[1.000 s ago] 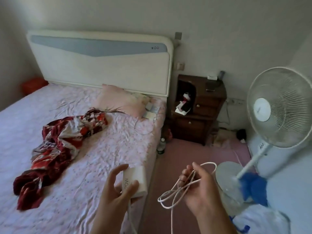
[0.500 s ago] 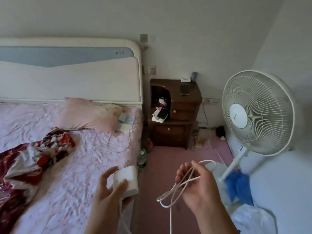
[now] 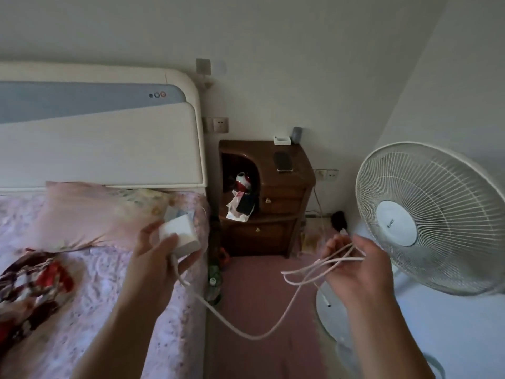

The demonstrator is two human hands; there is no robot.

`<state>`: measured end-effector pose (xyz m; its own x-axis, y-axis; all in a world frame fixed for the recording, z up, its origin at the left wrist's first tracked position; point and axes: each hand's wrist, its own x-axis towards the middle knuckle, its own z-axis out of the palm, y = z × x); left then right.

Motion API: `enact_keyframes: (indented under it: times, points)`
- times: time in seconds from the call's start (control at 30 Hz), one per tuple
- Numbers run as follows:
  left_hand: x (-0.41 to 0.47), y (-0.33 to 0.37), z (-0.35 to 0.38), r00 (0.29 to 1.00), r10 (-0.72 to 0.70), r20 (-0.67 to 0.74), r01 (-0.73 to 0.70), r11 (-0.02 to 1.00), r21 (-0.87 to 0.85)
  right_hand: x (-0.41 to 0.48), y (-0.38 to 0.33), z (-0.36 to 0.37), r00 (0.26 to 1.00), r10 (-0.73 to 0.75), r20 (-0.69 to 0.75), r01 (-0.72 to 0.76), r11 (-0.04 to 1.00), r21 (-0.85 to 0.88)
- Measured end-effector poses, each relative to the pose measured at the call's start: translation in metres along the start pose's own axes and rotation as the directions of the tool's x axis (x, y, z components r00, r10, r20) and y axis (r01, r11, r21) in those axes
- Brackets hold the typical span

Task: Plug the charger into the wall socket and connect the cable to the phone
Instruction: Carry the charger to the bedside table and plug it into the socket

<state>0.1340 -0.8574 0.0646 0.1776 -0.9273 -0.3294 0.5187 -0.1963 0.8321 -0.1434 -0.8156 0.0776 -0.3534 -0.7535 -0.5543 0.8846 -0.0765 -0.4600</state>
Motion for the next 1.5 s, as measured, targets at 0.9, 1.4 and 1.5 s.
enact_keyframes:
  times: [0.9,1.4,1.5]
  points:
    - [0.235,-0.023,0.188,0.991,0.074,-0.115,-0.075,0.997,-0.012,0.278,-0.077,0.149,0.984,0.178,0.017,-0.174,0.975,-0.136]
    - [0.403,0.004,0.238,0.998,-0.043,-0.051,0.050,0.990,0.132,0.397,-0.042,0.258,0.992,0.128,-0.019,-0.130,0.983,-0.130]
    - [0.434,0.015,0.246,0.998,-0.057,-0.010,0.057,0.986,0.158,0.417,-0.035,0.282,0.995,0.102,-0.021,-0.104,0.988,-0.115]
